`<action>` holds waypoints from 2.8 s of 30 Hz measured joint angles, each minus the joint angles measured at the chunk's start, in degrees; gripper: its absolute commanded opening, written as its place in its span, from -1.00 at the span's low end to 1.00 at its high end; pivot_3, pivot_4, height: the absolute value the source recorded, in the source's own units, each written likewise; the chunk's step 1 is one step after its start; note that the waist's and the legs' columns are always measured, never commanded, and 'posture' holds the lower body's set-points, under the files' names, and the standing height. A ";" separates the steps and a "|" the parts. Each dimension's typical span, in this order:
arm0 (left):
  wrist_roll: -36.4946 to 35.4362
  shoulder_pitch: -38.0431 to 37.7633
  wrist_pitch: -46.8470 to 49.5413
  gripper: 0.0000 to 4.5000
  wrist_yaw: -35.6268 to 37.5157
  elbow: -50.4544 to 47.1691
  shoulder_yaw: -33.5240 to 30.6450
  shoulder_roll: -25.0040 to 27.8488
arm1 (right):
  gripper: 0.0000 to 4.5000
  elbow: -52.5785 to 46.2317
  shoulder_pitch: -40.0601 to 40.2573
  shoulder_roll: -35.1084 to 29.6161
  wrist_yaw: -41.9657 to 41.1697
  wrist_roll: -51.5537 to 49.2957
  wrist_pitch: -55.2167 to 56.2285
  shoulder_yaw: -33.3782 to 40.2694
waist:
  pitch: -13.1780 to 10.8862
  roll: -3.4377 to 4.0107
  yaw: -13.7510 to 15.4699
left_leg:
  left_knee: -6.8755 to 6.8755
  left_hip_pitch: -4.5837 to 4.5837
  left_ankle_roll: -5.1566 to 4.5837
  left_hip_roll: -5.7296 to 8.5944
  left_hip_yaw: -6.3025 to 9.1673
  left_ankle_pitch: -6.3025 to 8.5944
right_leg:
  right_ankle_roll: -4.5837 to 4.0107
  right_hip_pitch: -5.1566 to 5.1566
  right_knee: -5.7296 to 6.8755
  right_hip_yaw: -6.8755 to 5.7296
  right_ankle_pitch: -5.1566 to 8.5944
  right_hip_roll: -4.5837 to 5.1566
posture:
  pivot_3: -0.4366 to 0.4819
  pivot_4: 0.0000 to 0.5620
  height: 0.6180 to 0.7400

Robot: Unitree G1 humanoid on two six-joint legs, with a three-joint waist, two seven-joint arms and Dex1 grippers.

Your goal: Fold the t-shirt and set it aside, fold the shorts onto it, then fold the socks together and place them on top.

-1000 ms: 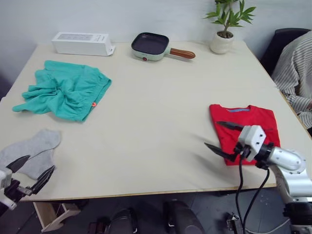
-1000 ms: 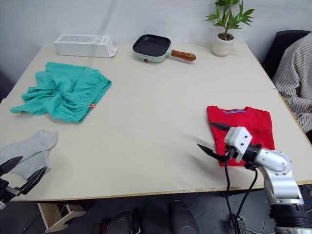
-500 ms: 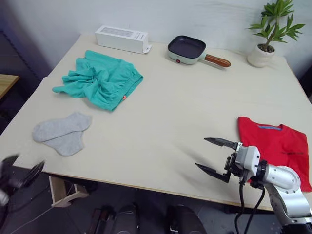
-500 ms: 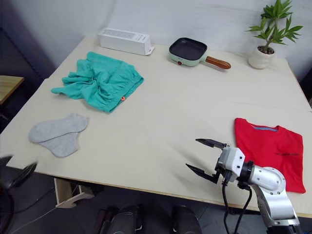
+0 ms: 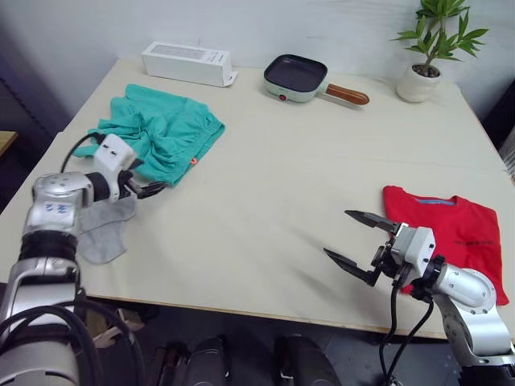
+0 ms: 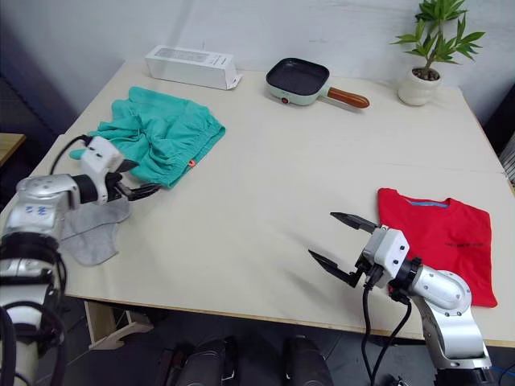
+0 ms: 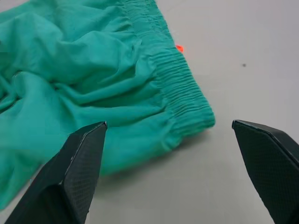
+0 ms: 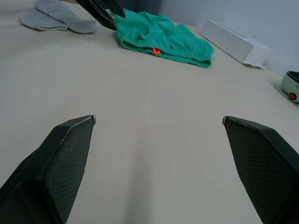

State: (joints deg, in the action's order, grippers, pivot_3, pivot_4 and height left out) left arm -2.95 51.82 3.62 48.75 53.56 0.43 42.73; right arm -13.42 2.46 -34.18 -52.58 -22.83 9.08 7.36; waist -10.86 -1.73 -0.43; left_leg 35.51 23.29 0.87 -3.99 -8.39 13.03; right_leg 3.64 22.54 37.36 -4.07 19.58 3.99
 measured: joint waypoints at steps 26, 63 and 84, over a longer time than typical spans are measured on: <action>-2.57 1.75 -0.91 -0.98 24.96 -18.69 6.27 -19.13 | 1.00 -1.62 9.09 -4.72 3.59 1.29 -2.09 10.26 | -0.14 -0.25 -0.13 | 0.66 -0.07 0.00 -0.37 -0.12 0.19 | 0.09 0.07 0.36 1.12 0.01 -0.39 | -0.05 -0.47 1.00; -2.58 -30.45 -32.78 0.50 17.25 -24.17 -4.01 3.52 | 0.91 2.49 -12.88 0.52 6.23 21.52 -10.49 -18.86 | 0.02 -0.07 -0.66 | 0.69 -0.12 -0.32 -0.73 -0.08 0.61 | -0.24 0.15 0.48 1.22 0.08 0.12 | -0.05 -0.47 1.00; 10.05 -6.26 -41.02 0.87 6.68 3.08 6.54 -1.61 | -1.00 6.55 -17.45 6.49 10.63 20.19 -12.21 -16.77 | 0.41 0.29 0.16 | 0.78 -0.28 -0.35 -0.67 -0.15 0.52 | -0.14 0.06 0.65 1.09 0.03 -0.39 | -0.05 -0.47 1.00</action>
State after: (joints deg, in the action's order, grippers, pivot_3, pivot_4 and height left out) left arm 7.10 45.56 -37.40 55.43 56.64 6.97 41.12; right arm -6.87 -14.98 -27.69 -41.95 -2.64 -3.13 -9.41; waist -10.44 -1.44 -0.27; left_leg 36.28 23.01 0.52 -4.67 -8.55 13.55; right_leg 3.50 22.60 38.01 -2.98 19.61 3.59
